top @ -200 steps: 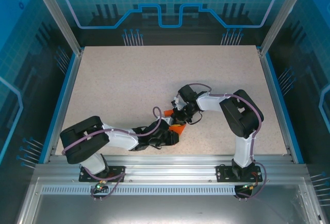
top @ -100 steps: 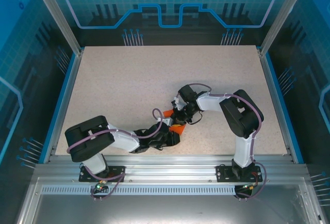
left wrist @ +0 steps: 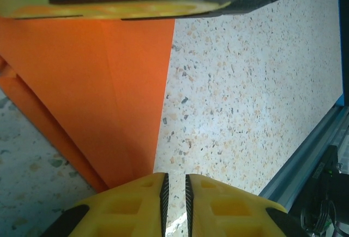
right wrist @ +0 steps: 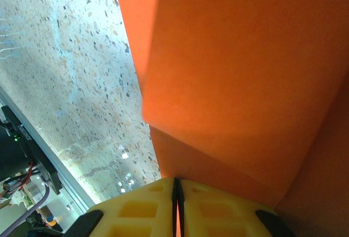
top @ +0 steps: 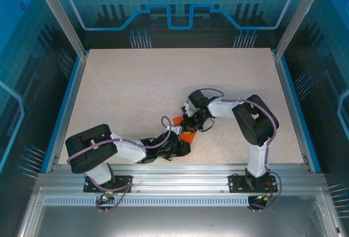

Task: Fold a paper plane with a square sheet of paper (pick it up from the middle)
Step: Perform the fourth fold on the wing at the bottom-center of the table.

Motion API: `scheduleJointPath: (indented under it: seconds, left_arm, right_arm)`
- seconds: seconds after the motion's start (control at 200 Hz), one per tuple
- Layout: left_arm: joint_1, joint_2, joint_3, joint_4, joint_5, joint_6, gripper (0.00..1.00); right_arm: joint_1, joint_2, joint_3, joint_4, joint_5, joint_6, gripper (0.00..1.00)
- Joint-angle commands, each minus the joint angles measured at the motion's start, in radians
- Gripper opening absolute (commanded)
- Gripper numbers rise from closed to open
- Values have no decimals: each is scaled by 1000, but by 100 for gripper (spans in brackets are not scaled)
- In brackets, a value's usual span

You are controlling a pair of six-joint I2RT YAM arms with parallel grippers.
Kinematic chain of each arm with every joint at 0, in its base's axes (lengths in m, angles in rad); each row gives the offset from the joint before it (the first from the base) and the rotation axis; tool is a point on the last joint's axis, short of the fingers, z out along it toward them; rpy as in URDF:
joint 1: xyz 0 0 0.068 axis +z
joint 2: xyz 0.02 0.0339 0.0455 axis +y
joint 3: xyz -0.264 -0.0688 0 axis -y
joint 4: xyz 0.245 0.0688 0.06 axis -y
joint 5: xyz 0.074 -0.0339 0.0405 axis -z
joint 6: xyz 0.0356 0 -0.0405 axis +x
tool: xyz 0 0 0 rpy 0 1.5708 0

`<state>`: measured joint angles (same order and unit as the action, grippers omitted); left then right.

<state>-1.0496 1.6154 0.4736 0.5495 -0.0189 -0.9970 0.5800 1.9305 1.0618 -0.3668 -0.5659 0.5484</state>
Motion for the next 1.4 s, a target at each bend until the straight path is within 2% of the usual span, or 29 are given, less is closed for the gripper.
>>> scheduleJointPath:
  seconds: [0.0, 0.44, 0.625, 0.725, 0.825, 0.91, 0.99, 1.095, 1.205, 1.395]
  left_arm:
    - [-27, -11, -33, -55, 58, -22, 20]
    - [-39, 62, -35, -79, 103, -79, 18]
    - [-59, 47, -43, -94, 110, -101, 16]
    - [-59, -53, -53, -141, 60, -89, 17]
    - [-43, -220, -31, -335, -48, -42, 18]
    - [27, -357, -42, -436, -91, -28, 18]
    - [109, -468, -80, -469, -89, -26, 17]
    - [172, -546, -88, -505, -64, 13, 18]
    - [178, -521, -49, -485, -13, 65, 18]
    - [175, -360, 33, -352, 97, 133, 19]
  right_arm:
    - [-12, 36, -2, -29, 69, -5, 12]
    - [-12, 39, -5, -28, 69, -3, 12]
    - [-12, 41, -5, -24, 72, -1, 12]
    - [-13, 42, -4, -24, 73, -1, 12]
    - [-13, 43, -5, -22, 71, -2, 12]
    - [-14, 46, -2, -21, 66, -2, 12]
    - [-14, 47, 2, -20, 66, 0, 12]
    - [-15, 44, 2, -17, 69, 5, 12]
    - [-15, 44, 4, -17, 70, 11, 12]
    - [-17, 44, 6, -18, 69, 13, 12]
